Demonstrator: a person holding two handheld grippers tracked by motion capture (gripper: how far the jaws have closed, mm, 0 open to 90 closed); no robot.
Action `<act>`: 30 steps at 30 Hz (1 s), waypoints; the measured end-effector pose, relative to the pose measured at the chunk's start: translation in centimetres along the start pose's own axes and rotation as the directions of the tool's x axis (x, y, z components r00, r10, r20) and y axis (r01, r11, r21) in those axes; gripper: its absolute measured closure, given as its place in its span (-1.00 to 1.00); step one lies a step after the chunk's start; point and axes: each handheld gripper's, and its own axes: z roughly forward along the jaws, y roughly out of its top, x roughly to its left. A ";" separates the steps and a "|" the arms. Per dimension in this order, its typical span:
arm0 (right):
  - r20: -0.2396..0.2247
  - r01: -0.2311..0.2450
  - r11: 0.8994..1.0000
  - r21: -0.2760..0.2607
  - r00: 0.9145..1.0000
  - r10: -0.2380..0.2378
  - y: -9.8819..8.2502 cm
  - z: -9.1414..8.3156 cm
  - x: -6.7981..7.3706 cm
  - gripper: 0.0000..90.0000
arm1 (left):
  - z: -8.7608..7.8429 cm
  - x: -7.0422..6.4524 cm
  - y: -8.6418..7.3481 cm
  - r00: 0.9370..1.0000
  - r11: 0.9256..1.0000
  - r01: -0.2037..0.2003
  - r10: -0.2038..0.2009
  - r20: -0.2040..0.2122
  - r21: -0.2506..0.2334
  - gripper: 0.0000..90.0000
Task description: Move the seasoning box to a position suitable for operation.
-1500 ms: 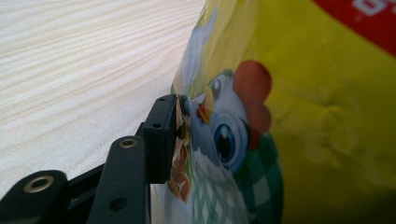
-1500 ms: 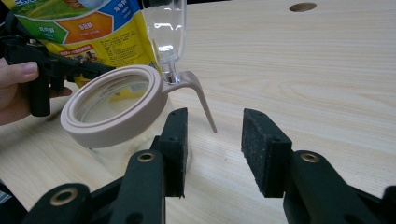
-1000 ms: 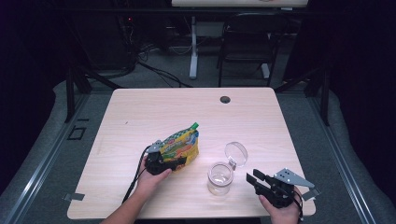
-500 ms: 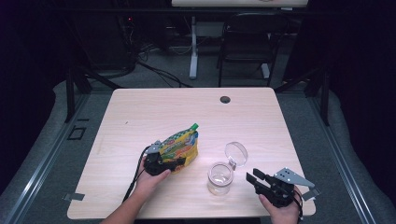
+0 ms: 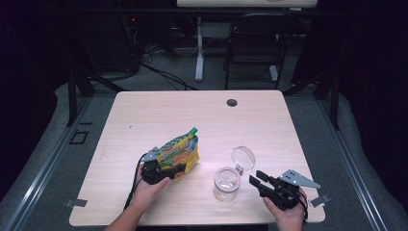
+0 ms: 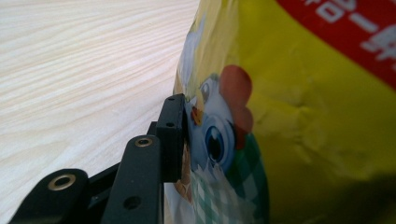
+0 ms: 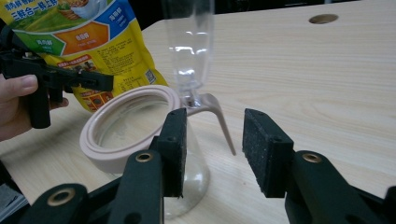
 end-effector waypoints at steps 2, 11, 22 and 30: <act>-0.014 0.012 1.000 -0.002 1.000 -0.012 0.1 0.3 0.3 0.34 | -0.4 0.0 -0.1 1.000 1.000 0.006 -0.006 0.002 -0.013 0.41; -0.070 0.046 0.999 0.014 0.997 -0.045 0.8 2.1 1.0 0.46 | -1.2 -0.2 -0.8 1.000 1.000 0.012 -0.012 -0.003 -0.001 0.41; -0.077 0.040 0.998 0.045 0.996 -0.036 1.3 3.2 0.5 0.77 | -1.3 -0.3 -2.2 1.000 1.000 0.011 -0.010 -0.027 0.023 0.41; -0.098 0.009 0.999 0.038 0.995 -0.005 1.4 3.6 0.1 0.76 | -1.4 -0.1 -2.6 0.999 1.000 0.020 -0.020 -0.027 0.005 0.40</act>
